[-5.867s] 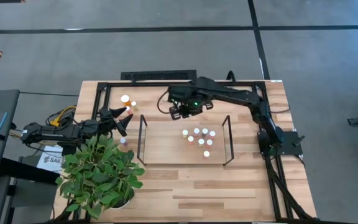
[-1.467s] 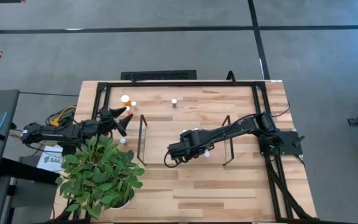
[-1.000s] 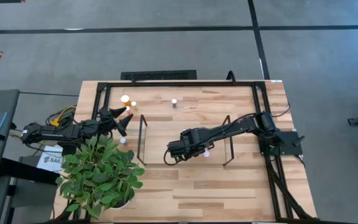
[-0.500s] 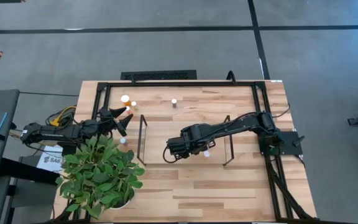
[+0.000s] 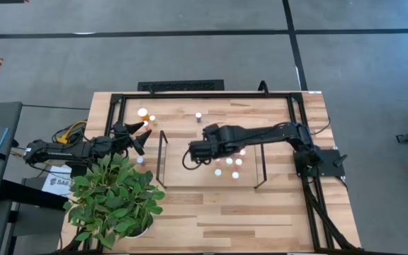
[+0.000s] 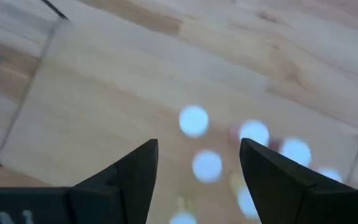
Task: Pick and place medicine bottles onto shelf by color
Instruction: Put the blue pill bottle on the shelf
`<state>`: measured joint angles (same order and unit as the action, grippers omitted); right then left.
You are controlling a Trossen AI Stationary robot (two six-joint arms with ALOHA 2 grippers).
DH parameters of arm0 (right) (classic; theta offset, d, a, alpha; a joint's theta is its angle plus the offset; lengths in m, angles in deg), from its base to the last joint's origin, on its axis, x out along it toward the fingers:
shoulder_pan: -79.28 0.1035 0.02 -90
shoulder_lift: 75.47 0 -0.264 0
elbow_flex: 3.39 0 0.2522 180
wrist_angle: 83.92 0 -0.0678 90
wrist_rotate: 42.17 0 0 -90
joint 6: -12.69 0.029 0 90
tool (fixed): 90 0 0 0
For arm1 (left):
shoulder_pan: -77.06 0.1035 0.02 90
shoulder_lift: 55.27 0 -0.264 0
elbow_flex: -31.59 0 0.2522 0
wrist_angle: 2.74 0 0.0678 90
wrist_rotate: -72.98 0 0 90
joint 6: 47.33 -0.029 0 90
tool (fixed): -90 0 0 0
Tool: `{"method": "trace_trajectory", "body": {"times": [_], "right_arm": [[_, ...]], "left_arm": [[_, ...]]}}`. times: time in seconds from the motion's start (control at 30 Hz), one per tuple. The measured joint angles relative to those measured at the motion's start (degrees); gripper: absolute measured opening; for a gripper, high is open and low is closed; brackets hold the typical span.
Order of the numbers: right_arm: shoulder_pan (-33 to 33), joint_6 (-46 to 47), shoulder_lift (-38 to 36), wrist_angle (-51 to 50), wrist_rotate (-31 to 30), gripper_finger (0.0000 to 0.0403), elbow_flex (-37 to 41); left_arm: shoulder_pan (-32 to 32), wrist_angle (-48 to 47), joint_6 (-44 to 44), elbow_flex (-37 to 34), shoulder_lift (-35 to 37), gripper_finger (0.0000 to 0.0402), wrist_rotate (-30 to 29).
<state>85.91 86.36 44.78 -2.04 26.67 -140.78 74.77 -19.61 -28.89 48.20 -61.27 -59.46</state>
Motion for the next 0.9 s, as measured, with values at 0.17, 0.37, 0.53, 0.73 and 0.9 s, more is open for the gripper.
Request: {"method": "trace_trajectory", "body": {"times": [0.17,0.37,0.53,0.73,0.9], "right_arm": [[-5.1,-5.9,0.0,5.6,-0.4,0.0249,0.2],[-13.1,-13.0,0.0,15.1,-0.2,0.0249,2.9],[-19.8,-19.2,0.0,25.8,2.1,0.0249,7.0],[-25.5,-24.3,1.5,34.1,7.4,0.0249,8.1],[-27.4,-26.6,5.9,37.5,13.0,0.0249,8.3]], "left_arm": [[0.0,0.0,0.0,0.0,0.0,0.0265,0.0],[0.0,0.0,0.0,0.0,0.0,0.0265,0.0],[0.0,0.0,0.0,0.0,0.0,0.0265,0.0],[0.0,0.0,0.0,0.0,0.0,0.0265,0.0],[0.0,0.0,0.0,0.0,0.0,0.0265,0.0]]}}
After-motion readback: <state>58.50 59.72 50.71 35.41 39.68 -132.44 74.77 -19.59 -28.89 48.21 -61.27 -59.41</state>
